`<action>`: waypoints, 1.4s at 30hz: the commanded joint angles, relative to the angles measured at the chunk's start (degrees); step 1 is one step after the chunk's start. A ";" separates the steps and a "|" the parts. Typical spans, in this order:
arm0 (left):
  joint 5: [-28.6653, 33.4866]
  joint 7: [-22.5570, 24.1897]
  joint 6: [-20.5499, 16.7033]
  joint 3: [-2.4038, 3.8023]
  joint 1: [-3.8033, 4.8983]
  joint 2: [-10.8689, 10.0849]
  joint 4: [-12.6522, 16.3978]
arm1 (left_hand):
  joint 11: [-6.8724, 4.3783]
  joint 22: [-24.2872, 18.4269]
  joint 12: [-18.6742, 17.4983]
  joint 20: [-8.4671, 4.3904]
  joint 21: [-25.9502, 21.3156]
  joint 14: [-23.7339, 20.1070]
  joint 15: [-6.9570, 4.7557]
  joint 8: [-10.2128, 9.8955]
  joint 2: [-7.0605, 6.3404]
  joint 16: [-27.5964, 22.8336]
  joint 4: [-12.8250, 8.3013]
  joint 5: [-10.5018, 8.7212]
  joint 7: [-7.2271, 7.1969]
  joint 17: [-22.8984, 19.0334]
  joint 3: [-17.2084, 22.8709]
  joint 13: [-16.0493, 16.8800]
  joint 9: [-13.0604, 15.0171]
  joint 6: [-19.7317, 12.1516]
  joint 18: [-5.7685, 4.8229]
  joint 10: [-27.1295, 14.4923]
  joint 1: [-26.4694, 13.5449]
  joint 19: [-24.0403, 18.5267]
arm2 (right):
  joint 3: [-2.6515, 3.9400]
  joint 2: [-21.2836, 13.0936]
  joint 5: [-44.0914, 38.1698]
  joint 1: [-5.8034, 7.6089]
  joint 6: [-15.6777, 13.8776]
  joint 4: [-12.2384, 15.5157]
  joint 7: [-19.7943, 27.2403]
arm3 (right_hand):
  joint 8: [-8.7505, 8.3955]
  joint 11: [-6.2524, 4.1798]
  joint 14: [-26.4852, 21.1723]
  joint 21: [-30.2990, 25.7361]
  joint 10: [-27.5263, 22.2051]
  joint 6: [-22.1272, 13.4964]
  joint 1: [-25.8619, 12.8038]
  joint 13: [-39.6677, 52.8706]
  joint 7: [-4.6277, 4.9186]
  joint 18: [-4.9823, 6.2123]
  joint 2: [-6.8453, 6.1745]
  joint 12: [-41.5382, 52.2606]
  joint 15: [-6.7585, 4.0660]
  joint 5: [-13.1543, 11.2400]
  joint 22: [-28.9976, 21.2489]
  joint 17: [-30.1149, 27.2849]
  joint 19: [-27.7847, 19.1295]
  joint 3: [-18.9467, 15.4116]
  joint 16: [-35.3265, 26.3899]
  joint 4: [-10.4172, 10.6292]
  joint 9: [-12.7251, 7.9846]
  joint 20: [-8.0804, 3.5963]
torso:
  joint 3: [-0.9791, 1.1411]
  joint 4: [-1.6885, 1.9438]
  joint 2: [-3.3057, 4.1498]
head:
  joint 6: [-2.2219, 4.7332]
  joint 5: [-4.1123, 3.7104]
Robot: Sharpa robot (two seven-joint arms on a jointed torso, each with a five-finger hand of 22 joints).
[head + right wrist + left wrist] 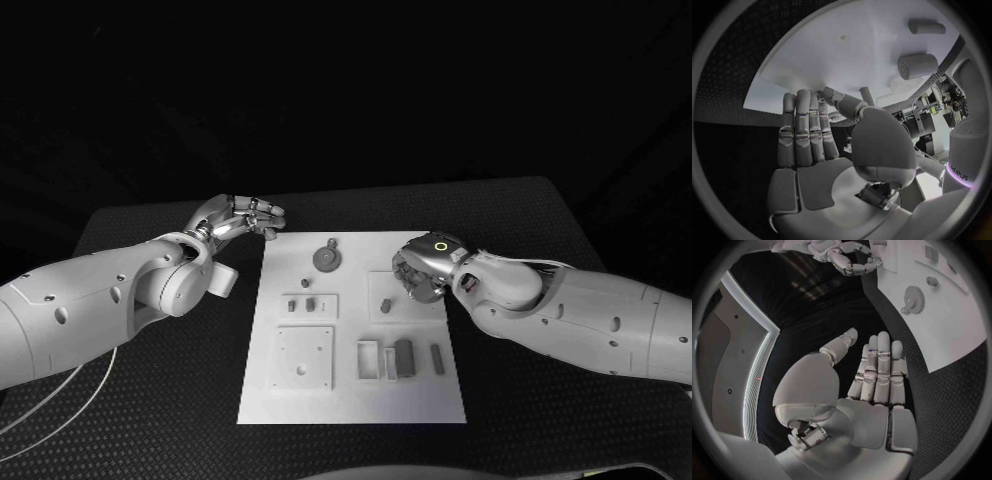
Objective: Assemble the parts on the task board
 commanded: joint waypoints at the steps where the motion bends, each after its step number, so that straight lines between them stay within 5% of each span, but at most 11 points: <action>1: 0.38 0.23 0.16 0.03 0.05 0.12 -0.04 | 0.01 0.08 -0.24 0.15 -0.30 0.27 0.33 -0.29 -0.25 -0.33 0.02 -0.25 0.14 0.09 -0.47 -0.10 -0.09 -0.43 0.64 -0.36 -0.33 0.11 | -0.60 -0.35 -0.02 -0.77 3.20 -0.05 -0.56 | 0.24 0.14 0.34 0.25 0.45 0.37 -0.02 0.16 0.00 0.88 -0.25 0.34 -0.04 0.22 0.11 0.13 0.33 0.34 0.32 -0.08 0.02 -0.08 | -0.02 0.03 0.00 | 0.01 0.07; 24: 0.54 0.06 0.29 0.03 0.04 0.32 -0.98 | 0.10 0.19 -0.32 0.17 -0.50 0.32 0.35 -0.56 -0.29 -0.66 0.20 -0.25 0.37 0.41 -0.59 -0.23 -0.16 -1.00 0.63 -0.53 -0.63 0.14 | 0.80 -1.75 3.50 0.40 3.52 1.51 0.95 | 0.21 0.05 0.56 0.34 0.67 0.51 -0.32 0.62 -0.06 0.88 -0.26 0.22 -0.14 0.23 0.30 0.47 0.58 0.54 0.30 0.01 0.26 -0.20 | -0.01 -0.04 -0.02 | 0.08 0.11; 42: 0.85 -0.01 0.40 0.04 0.04 0.38 -1.40 | 0.14 0.25 -0.36 0.18 -0.61 0.33 0.37 -0.67 -0.31 -0.82 0.25 -0.26 0.48 0.58 -0.61 -0.29 -0.18 -1.26 0.64 -0.61 -0.71 0.15 | 1.12 -1.94 4.52 0.71 3.99 1.90 1.03 | 0.17 0.01 0.63 0.35 0.75 0.54 -0.52 0.90 -0.07 0.88 -0.23 0.11 -0.18 0.41 0.42 0.66 0.65 0.57 0.24 0.00 0.43 -0.26 | -0.02 0.04 -0.01 | -0.04 0.02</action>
